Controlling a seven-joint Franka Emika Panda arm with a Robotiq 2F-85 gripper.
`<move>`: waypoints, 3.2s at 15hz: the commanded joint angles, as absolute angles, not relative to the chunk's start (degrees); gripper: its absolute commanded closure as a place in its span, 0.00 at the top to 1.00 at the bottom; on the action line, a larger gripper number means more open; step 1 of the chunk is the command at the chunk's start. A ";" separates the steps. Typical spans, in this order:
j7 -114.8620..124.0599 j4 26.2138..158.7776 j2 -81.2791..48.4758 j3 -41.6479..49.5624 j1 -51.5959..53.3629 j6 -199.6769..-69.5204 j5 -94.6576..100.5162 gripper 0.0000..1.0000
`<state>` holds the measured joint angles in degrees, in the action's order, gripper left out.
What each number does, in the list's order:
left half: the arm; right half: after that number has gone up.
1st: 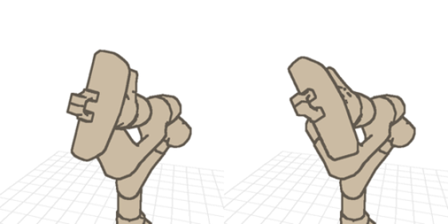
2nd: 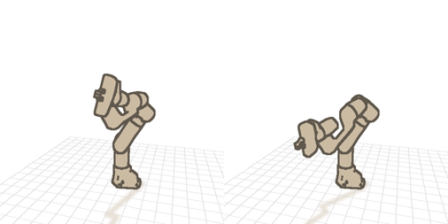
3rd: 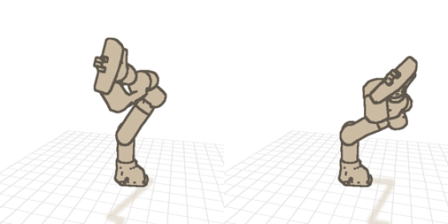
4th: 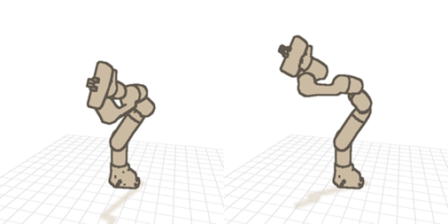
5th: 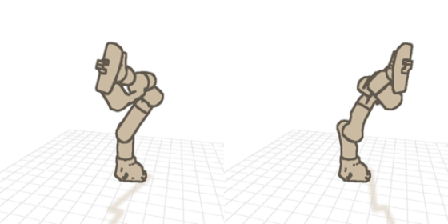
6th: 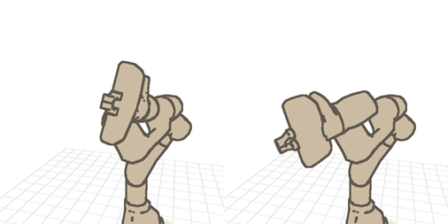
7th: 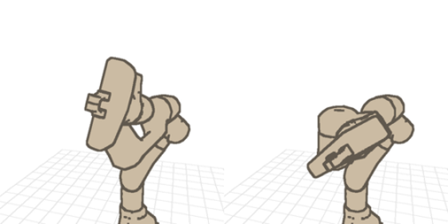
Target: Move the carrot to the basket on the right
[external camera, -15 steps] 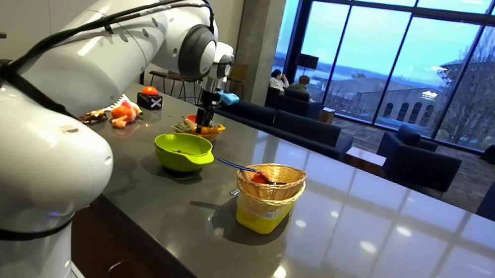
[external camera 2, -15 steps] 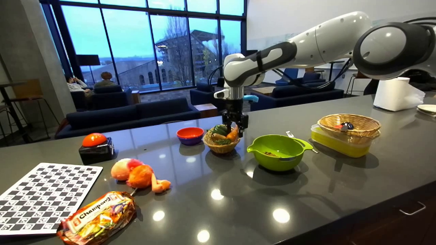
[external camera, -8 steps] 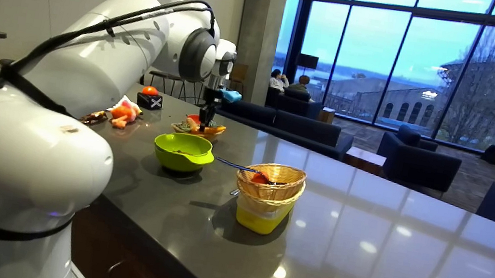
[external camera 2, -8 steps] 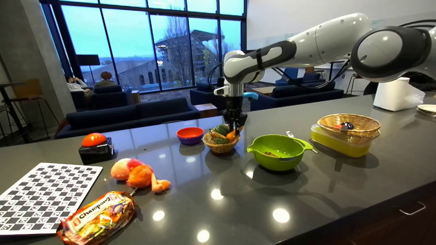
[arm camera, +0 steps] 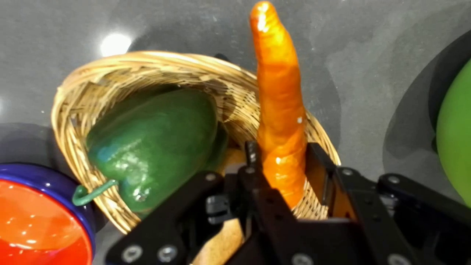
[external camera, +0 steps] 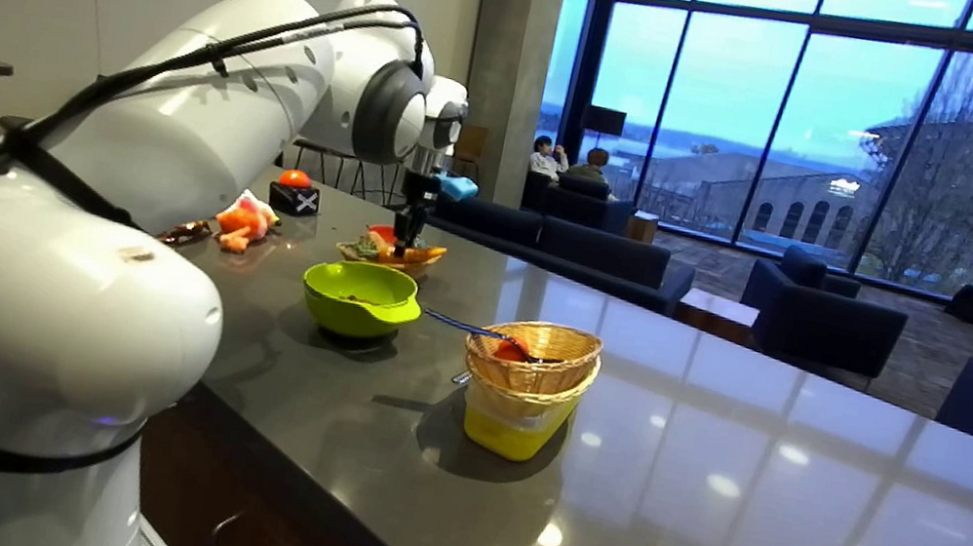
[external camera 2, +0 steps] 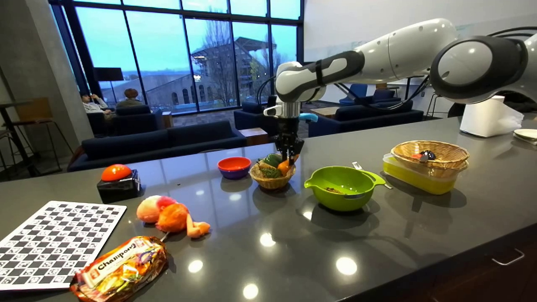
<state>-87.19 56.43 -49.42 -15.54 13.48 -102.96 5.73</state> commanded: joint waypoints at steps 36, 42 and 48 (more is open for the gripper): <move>-30.79 110.34 -5.01 -12.79 4.98 -135.67 -11.17 0.11; -29.67 120.72 3.60 -9.47 4.74 -140.15 -17.66 0.11; -26.25 128.13 11.67 -4.51 5.10 -139.86 -18.76 0.11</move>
